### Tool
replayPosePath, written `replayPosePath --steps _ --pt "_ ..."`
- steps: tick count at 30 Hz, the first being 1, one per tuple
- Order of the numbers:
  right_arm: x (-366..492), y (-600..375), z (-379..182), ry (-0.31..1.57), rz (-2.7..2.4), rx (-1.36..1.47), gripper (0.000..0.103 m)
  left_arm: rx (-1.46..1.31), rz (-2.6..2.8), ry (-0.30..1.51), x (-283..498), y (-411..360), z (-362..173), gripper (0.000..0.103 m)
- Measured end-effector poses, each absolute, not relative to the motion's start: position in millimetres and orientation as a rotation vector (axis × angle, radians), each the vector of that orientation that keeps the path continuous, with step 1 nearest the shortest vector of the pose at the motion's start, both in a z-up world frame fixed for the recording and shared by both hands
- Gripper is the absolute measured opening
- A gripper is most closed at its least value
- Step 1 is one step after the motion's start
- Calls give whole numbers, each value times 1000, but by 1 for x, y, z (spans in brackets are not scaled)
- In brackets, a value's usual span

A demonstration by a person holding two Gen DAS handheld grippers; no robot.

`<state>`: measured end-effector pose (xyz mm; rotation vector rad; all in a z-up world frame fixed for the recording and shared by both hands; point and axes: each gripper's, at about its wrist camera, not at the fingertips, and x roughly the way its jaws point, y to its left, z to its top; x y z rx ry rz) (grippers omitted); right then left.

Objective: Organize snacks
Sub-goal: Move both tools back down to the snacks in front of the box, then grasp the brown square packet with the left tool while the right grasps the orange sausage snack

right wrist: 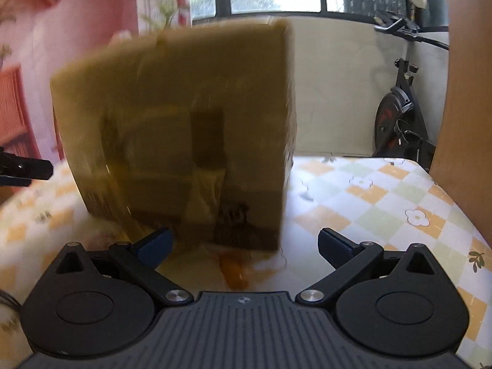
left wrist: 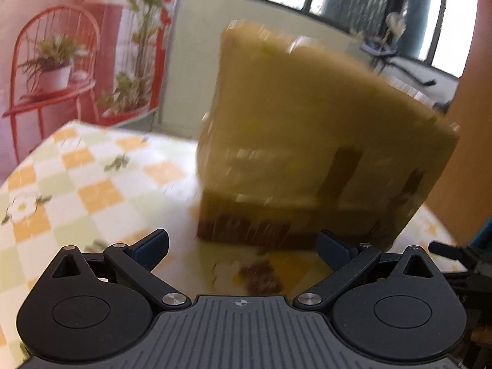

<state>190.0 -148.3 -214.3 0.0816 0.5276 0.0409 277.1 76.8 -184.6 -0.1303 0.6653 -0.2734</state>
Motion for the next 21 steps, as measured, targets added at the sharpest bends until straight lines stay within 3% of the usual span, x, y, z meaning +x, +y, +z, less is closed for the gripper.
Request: replayPosePath --steps 11,16,21 --pt "222 -140 -250 632 135 8 58 -149 -215 800 283 87 -208 103" --pt "227 -139 -255 638 146 -7 32 -126 -201 828 277 79 -217 103" --pt "228 -138 -258 642 147 -16 29 -107 -218 851 277 68 -223 102"
